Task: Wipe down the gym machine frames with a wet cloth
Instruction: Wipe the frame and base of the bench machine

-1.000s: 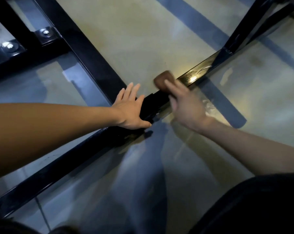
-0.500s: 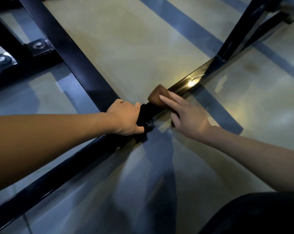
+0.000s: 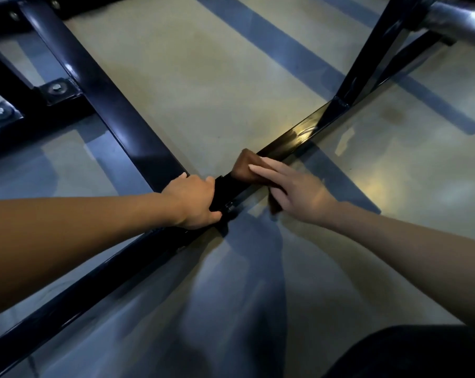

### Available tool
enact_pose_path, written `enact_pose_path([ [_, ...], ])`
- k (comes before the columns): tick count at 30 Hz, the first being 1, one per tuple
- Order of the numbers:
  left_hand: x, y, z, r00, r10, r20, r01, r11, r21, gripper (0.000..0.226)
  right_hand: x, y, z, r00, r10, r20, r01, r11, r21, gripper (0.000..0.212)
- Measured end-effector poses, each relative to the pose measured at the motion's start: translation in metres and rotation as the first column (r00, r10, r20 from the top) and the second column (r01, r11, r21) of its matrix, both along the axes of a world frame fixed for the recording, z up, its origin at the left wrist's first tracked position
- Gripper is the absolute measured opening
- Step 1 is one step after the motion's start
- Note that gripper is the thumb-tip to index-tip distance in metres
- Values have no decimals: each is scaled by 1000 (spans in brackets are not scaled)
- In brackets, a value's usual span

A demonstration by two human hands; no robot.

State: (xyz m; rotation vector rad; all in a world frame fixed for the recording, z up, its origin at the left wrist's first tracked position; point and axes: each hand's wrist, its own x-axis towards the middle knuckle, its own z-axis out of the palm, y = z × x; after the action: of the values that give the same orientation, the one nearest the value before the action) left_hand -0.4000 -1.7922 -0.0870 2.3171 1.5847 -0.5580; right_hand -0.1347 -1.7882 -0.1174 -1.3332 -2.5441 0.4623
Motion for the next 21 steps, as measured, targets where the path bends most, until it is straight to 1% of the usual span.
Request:
enact_pose_path([
  [1, 0, 0, 0, 1000, -4, -7, 4, 1000, 1, 62, 12, 8, 2, 1000, 5, 13, -5, 1000, 23, 67],
  [2, 0, 0, 0, 1000, -12, -14, 12, 1000, 3, 64, 25, 21, 3, 999, -34, 15, 34, 999, 37, 69],
  [3, 0, 0, 0, 1000, -16, -23, 16, 1000, 1, 65, 34, 33, 6, 991, -131, 12, 130, 991, 36, 68],
  [5, 0, -1, -1, 999, -2, -35, 1, 1000, -20, 67, 39, 51, 8, 924, -383, 10, 383, 924, -4, 62],
  [6, 1, -1, 0, 999, 15, -34, -16, 999, -35, 68, 33, 52, 8, 888, -461, -9, 460, 887, -38, 60],
  [7, 1, 1, 2, 999, 36, -33, -38, 997, -64, 69, 23, 47, 7, 876, -479, -49, 475, 877, -74, 60],
  [8, 1, 3, 4, 998, 57, -33, -60, 993, -101, 69, 9, 36, 7, 894, -436, -99, 427, 899, -102, 61],
  [9, 2, 5, 8, 996, 80, -33, -84, 987, -136, 69, -5, 21, 6, 930, -343, -132, 326, 936, -135, 63],
  [10, 3, 6, 12, 995, 100, -29, -103, 982, -160, 67, -16, 5, 5, 968, -218, -126, 197, 967, -161, 64],
  [11, 6, 6, 17, 993, 117, -27, -120, 978, -170, 67, -22, -10, 6, 993, -83, -89, 67, 983, -168, 65],
  [12, 9, 5, 20, 991, 135, -24, -137, 975, -174, 68, -23, -19, 6, 998, 37, -44, -43, 988, -146, 66],
  [13, 10, 3, 20, 988, 155, -20, -156, 973, -171, 72, -19, -19, 9, 994, 106, -5, -106, 988, -108, 67],
  [14, 11, 0, 19, 984, 177, -17, -178, 971, -161, 77, -9, -9, 8, 993, 119, 14, -118, 990, -75, 67],
  [15, 13, -5, 18, 979, 205, -14, -205, 966, -160, 80, 3, 5, 7, 997, 80, 18, -79, 995, -61, 67],
  [16, 14, -9, 17, 973, 229, -21, -229, 959, -169, 81, 16, 20, 7, 1000, -11, 0, 11, 998, -63, 66],
  [17, 16, -13, 20, 968, 251, -28, -251, 950, -186, 78, 27, 35, 6, 987, -154, -37, 151, 986, -75, 64],
  [19, 24, -15, 30, 948, 316, -23, -313, 925, -215, 64, 40, 51, 5, 886, -448, -115, 436, 892, -115, 59],
  [20, 28, -13, 33, 934, 358, -12, -352, 909, -225, 55, 37, 50, 5, 849, -520, -100, 508, 853, -119, 58],
  [21, 32, -12, 36, 914, 405, 5, -393, 890, -232, 47, 29, 43, 5, 850, -523, -69, 513, 850, -119, 58],
])
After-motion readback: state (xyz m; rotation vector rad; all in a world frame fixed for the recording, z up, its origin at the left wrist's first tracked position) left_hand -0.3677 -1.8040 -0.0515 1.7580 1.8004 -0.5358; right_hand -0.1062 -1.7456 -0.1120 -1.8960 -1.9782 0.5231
